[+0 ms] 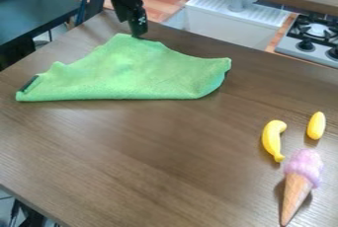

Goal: Unfold the cloth from top left to bottom right

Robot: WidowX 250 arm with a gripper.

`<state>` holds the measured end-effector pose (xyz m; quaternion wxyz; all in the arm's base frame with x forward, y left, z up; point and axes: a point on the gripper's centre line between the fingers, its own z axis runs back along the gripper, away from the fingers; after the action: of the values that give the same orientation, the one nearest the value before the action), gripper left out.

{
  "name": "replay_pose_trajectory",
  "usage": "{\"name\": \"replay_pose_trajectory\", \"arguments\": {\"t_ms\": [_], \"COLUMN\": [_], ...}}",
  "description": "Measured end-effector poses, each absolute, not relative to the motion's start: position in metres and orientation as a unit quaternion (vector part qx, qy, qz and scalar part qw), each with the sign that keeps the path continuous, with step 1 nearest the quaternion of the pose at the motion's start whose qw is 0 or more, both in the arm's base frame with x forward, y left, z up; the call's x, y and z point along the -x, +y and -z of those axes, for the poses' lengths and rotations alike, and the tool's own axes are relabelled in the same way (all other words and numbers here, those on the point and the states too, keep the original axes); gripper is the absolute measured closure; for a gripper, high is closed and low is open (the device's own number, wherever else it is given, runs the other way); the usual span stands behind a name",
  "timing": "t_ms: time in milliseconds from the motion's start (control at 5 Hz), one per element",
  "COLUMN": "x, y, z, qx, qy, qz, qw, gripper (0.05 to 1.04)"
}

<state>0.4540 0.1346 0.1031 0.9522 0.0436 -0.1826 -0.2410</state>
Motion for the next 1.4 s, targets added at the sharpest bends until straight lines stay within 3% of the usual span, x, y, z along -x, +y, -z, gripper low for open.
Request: {"name": "replay_pose_trajectory", "arguments": {"t_ms": [600, 1400], "x": [-0.471, -0.485], "y": [0.127, 0.127], "z": [-0.093, -0.065], "qx": [-0.056, -0.065], "qy": [-0.183, -0.151], "qz": [0.254, 0.269], "qw": [0.948, 0.949], "gripper": [0.083, 0.083]}}
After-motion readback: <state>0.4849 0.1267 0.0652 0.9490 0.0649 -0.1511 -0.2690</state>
